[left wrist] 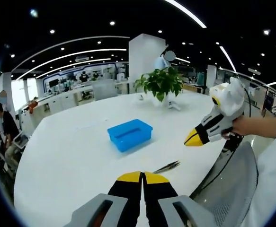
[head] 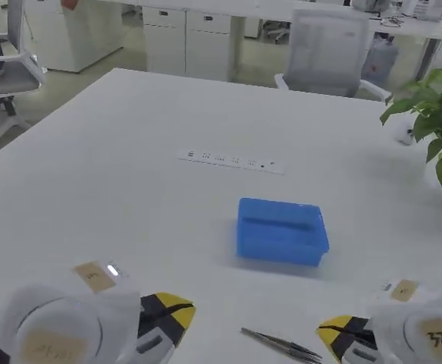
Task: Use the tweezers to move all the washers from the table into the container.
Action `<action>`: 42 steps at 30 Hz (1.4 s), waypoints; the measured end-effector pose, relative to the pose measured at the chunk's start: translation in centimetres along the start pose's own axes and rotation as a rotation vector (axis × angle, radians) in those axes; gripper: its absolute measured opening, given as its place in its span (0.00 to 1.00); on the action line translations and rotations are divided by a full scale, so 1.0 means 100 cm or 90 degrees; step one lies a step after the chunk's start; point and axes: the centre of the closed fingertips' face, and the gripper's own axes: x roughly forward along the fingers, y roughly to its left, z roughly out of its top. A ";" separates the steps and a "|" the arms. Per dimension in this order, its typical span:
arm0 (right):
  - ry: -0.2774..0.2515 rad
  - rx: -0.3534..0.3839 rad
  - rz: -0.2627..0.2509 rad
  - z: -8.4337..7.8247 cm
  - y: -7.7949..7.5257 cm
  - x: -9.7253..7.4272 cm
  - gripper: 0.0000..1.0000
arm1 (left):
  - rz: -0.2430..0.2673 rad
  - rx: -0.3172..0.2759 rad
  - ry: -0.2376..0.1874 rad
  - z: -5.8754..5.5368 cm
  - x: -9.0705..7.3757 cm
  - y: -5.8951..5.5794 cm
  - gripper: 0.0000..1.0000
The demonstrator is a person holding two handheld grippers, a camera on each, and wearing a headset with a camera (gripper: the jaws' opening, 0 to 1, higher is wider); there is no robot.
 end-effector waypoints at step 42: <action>-0.120 0.237 -0.206 -0.023 -0.031 -0.071 0.98 | 0.121 -0.094 -0.029 -0.027 -0.020 0.030 0.99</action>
